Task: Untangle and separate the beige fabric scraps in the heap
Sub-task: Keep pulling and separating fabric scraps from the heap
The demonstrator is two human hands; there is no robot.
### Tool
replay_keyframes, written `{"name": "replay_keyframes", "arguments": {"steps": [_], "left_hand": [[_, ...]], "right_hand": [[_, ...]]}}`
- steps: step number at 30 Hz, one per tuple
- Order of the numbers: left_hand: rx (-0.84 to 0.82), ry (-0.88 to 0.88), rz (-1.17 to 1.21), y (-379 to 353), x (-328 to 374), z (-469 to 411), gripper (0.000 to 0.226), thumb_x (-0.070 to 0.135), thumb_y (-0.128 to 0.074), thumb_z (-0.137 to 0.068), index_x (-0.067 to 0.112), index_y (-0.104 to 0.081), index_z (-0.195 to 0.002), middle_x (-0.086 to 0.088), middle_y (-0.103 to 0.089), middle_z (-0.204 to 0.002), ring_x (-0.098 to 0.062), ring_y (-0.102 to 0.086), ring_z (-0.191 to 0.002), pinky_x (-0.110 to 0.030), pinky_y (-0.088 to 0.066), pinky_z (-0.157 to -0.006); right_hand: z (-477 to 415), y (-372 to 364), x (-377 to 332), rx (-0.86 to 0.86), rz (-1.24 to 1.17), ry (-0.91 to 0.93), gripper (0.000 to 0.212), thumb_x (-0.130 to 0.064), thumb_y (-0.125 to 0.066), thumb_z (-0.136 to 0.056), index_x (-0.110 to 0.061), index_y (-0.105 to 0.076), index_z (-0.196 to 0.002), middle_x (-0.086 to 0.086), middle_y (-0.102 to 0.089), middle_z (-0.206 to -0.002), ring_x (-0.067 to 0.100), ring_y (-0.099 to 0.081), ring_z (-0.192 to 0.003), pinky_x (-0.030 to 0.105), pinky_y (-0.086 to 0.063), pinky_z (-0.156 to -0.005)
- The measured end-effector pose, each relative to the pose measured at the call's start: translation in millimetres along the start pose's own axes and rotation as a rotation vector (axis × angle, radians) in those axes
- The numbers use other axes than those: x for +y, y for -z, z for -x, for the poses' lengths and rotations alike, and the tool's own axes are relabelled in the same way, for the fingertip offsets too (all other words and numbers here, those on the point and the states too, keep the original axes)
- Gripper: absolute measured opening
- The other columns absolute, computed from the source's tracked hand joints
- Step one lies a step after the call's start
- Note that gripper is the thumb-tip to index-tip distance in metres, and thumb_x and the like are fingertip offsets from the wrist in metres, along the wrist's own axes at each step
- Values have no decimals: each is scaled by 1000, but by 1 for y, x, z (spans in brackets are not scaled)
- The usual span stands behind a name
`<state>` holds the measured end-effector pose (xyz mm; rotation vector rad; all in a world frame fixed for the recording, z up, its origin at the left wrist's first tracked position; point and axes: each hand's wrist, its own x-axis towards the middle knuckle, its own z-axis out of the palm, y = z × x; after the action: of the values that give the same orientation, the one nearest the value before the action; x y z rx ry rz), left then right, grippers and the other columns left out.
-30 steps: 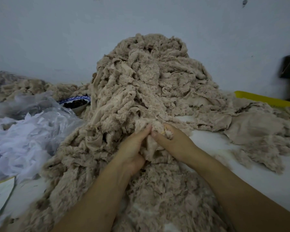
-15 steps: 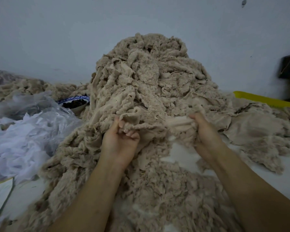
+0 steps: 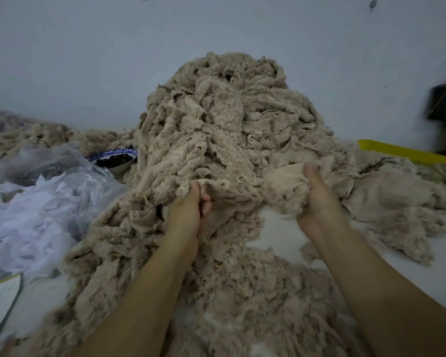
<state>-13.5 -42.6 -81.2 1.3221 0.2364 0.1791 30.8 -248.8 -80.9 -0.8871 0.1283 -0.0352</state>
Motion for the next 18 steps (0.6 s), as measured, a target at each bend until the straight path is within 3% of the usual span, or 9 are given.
{"name": "replay_keyframes", "arguments": {"steps": [2, 5, 8, 10, 12, 15, 18], "left_hand": [[-12, -29, -29, -2, -1, 0, 48, 49, -40, -103, 13, -57, -77, 3, -50, -52, -8, -26, -37, -29, -19, -48], [-216, -41, -78, -13, -9, 11, 58, 68, -51, -84, 12, -67, -89, 1, -59, -66, -9, -34, -46, -24, -26, -46], [-382, -25, -144, -24, -17, 22, 50, 67, -70, -74, 19, -64, -83, 10, -55, -59, -5, -41, -46, -17, -32, -43], [-317, -23, -90, -24, -14, 22, 30, 46, -73, -85, 18, -64, -85, 13, -63, -59, -1, -52, -43, -13, -38, -40], [-230, -4, 13, -19, -8, 19, 28, 32, -66, -93, 13, -53, -79, 11, -56, -51, -1, -47, -37, -13, -35, -36], [-217, 8, 91, -13, -3, 15, 36, 33, -60, -95, 15, -40, -73, 9, -39, -48, -3, -29, -36, -16, -23, -35], [-226, 33, 167, -13, -4, 15, 32, 31, -55, -99, 14, -45, -74, 8, -39, -51, -4, -27, -38, -18, -20, -37]], "right_hand": [[-3, 5, -7, 54, -11, 40, 30, -41, -61, -95, -15, -68, -107, 5, -77, -100, 21, -75, -89, 40, -61, -78], [1, -3, 3, -35, 73, 50, 34, -33, -65, -94, -10, -65, -119, 6, -76, -104, 20, -74, -96, 38, -58, -83], [12, -18, 20, -203, 136, 19, 32, -24, -69, -90, -4, -64, -114, 10, -77, -95, 18, -75, -82, 29, -59, -68], [16, -21, 24, -249, 177, 16, 23, -24, -69, -91, -6, -70, -105, 10, -76, -92, 18, -75, -80, 25, -57, -61], [15, -19, 22, -232, 199, 35, 17, -27, -67, -93, -12, -75, -97, 9, -77, -94, 20, -75, -84, 26, -57, -60], [13, -16, 19, -171, 219, 30, 20, -33, -65, -94, -18, -77, -99, 8, -77, -102, 24, -74, -93, 32, -59, -67], [12, -15, 19, -162, 236, 23, 20, -36, -62, -95, -24, -78, -96, 4, -77, -97, 23, -74, -90, 33, -58, -68]]}}
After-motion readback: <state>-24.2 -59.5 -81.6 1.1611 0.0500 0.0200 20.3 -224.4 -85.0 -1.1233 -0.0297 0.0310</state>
